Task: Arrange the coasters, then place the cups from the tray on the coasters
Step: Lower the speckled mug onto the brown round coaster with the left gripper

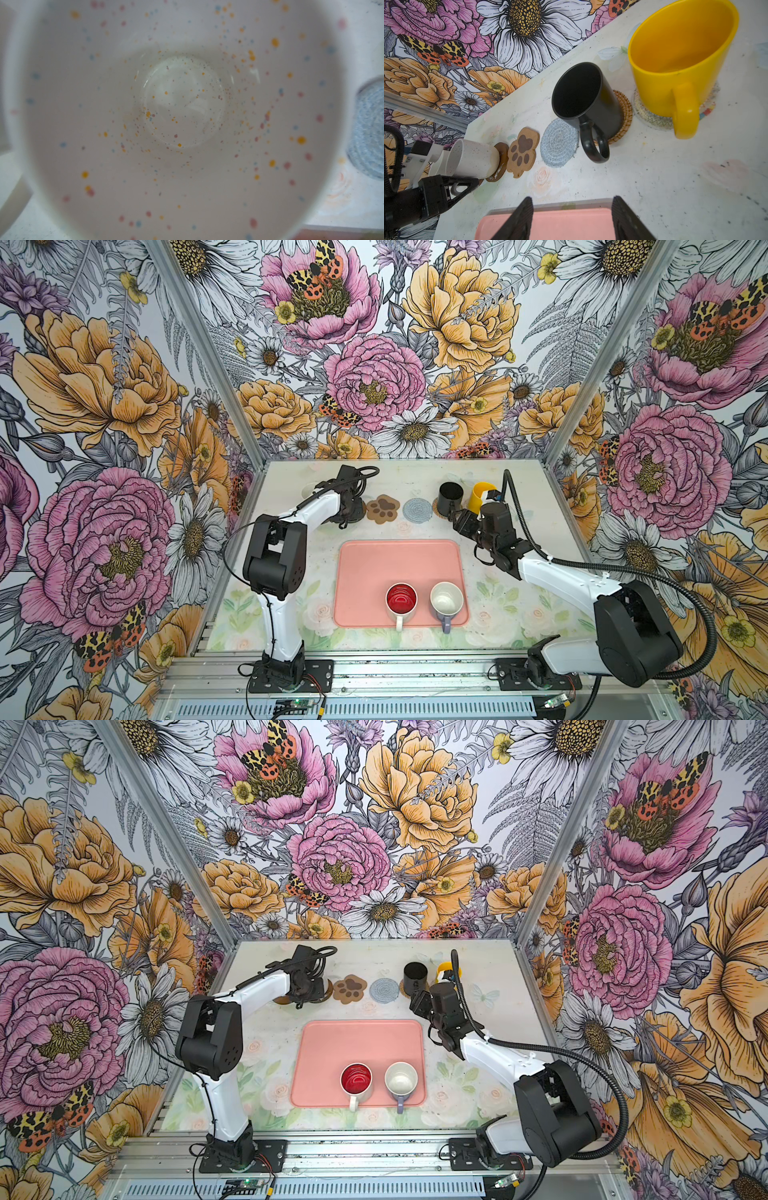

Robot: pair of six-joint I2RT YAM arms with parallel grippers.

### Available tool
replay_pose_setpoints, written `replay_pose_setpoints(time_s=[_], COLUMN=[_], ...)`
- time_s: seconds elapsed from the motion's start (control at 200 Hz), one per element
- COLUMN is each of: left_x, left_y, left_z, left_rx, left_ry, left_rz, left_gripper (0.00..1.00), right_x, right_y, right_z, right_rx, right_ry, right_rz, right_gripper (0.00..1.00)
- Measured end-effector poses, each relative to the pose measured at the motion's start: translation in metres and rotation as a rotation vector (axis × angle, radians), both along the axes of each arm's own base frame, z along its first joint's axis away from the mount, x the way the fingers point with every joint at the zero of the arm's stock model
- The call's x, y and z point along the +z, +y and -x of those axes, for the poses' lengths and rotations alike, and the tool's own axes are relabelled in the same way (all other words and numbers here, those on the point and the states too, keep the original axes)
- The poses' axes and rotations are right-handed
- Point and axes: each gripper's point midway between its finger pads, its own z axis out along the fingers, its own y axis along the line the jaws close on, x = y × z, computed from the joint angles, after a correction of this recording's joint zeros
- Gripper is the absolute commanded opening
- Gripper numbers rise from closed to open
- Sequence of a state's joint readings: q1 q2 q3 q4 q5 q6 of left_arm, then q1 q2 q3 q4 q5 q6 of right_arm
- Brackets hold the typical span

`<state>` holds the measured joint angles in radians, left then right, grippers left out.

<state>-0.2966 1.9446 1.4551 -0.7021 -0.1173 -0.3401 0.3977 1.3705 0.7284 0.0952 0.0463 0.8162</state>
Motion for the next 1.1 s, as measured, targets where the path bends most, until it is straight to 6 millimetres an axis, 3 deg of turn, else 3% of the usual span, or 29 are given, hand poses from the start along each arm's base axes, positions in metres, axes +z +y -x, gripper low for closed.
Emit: replay_pose_setpoints(time_s=[0.25, 0.43, 0.69, 1.101], left_x=[-0.0007, -0.0007, -0.0007, 0.0058], left_y=[0.0000, -0.0005, -0.0005, -0.0023], left_z=[0.0001, -0.0015, -0.0018, -0.0083], left_rx=[0.000, 0.000, 0.000, 0.002], left_ry=[0.005, 0.007, 0.007, -0.019], left_rz=[-0.002, -0.002, -0.002, 0.005], left_gripper=[0.00, 0.14, 0.20, 0.39], right_x=[0.0000, 0.0000, 0.0000, -0.0002], right_y=[0.0001, 0.0006, 0.0017, 0.0016], right_z=[0.0000, 0.0002, 0.0007, 0.0006], right_rx=[0.000, 0.003, 0.009, 0.009], right_ry=[0.000, 0.001, 0.002, 0.003], right_rz=[0.000, -0.002, -0.005, -0.005], right_gripper=[0.63, 0.62, 0.62, 0.63])
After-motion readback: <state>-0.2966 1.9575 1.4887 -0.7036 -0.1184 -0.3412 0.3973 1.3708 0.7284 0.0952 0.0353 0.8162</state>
